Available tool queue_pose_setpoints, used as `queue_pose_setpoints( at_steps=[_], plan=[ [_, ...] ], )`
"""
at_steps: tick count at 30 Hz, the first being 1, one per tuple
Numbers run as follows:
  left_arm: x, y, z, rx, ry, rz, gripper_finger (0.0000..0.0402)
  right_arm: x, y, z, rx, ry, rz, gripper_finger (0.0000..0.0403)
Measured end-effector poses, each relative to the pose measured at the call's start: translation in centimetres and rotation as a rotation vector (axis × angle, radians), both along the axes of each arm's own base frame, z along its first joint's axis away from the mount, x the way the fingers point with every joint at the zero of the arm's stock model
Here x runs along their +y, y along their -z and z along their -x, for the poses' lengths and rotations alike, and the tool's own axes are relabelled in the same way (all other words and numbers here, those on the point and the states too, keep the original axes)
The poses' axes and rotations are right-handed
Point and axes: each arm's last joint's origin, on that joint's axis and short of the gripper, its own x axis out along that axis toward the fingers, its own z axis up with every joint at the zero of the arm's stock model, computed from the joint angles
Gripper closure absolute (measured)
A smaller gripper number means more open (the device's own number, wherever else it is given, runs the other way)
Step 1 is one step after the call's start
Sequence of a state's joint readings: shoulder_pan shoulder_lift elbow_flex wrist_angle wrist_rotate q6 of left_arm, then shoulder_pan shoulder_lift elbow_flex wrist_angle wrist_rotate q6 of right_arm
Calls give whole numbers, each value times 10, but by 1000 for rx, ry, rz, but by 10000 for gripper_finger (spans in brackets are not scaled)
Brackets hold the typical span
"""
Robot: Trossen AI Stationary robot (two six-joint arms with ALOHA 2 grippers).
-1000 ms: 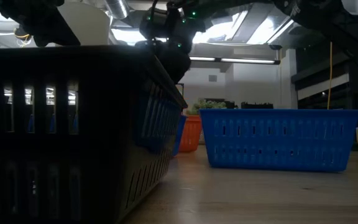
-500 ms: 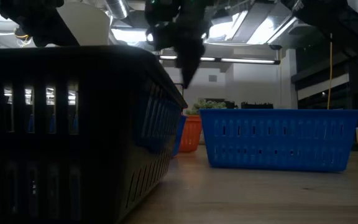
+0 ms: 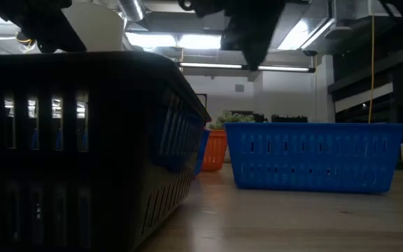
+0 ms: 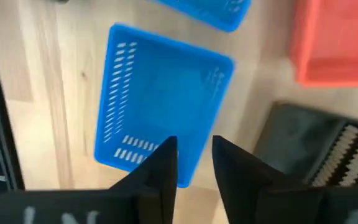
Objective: Stack baskets by color
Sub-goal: Stack the bottom orange bin on the top of the top orange bins
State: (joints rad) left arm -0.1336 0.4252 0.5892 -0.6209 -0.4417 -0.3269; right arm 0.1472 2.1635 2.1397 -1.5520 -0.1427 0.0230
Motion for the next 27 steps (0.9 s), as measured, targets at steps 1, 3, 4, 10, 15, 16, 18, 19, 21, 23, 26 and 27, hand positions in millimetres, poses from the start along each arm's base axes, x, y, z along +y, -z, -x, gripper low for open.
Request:
queue_pose_setpoints(
  at_steps=[1, 3, 4, 10, 15, 16, 18, 19, 21, 23, 26, 27],
  plan=[
    [-1, 0, 0, -3, 14, 22, 309, 6, 4, 3, 15, 7, 21, 302],
    [-2, 0, 0, -6, 37, 52, 309, 14, 13, 8, 36, 21, 67, 302],
    [-2, 0, 0, -7, 44, 60, 309, 18, 18, 11, 43, 34, 85, 302],
    [-2, 1, -1, -2, 44, 62, 309, 33, 38, 28, 35, 139, 113, 302],
    [-4, 2, -5, 4, 74, 120, 309, 47, 40, 50, 65, 221, 128, 302],
    [-6, 2, -7, 13, 121, 155, 309, 50, 39, 55, 70, 238, 131, 302],
    [-12, 4, -15, 36, 248, 233, 309, 58, 33, 67, 61, 278, 146, 302],
    [-16, 4, -21, 46, 320, 275, 309, 62, 29, 74, 45, 297, 167, 302],
    [-24, 7, -33, 80, 453, 332, 309, 69, 22, 88, -6, 349, 224, 302],
    [-34, 14, -41, 159, 563, 395, 309, 75, 14, 103, -79, 410, 289, 302],
    [-46, 30, -44, 365, 585, 557, 309, 82, 8, 122, -207, 481, 369, 302],
    [-50, 36, -43, 445, 544, 616, 309, 84, 8, 128, -237, 494, 390, 302]
  ],
)
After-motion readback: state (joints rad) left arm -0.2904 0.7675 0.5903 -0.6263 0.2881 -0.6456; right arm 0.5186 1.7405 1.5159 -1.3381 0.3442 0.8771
